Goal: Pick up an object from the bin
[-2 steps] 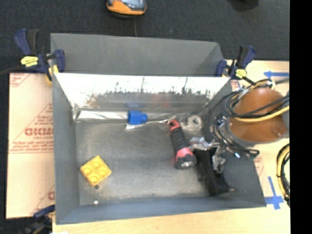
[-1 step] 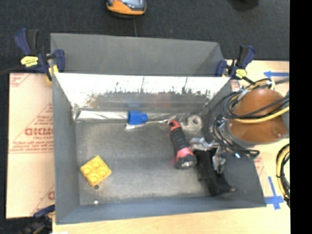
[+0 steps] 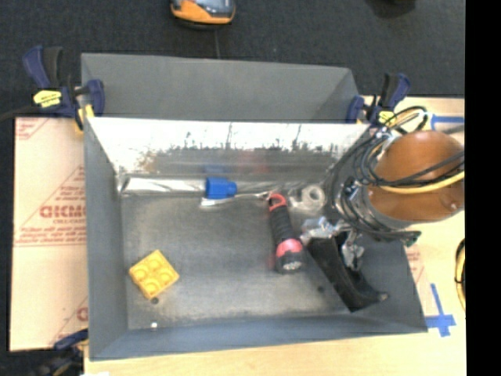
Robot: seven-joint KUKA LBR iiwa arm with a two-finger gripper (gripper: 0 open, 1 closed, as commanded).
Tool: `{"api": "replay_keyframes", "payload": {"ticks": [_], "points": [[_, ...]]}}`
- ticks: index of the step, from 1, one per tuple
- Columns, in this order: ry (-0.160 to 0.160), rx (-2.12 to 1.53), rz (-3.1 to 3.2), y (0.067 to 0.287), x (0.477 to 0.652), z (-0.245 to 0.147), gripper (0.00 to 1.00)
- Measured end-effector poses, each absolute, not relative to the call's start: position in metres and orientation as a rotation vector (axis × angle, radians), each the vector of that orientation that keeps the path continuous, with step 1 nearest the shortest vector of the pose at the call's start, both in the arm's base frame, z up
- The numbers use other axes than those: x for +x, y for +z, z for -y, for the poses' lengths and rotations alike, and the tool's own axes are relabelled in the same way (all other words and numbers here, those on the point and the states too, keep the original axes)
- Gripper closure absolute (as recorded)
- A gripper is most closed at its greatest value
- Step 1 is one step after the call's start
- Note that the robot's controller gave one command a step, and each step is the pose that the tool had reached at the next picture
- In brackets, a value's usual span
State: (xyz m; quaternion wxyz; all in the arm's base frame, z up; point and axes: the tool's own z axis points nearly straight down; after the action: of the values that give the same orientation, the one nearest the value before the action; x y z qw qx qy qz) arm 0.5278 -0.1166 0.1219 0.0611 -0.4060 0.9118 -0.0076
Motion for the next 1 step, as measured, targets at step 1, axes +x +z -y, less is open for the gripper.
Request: {"api": "replay_keyframes", "payload": {"ticks": [1], "points": [[-0.023, -1.229, -2.758, 0.1219, 0.5278, 0.1167, 1.00]]}}
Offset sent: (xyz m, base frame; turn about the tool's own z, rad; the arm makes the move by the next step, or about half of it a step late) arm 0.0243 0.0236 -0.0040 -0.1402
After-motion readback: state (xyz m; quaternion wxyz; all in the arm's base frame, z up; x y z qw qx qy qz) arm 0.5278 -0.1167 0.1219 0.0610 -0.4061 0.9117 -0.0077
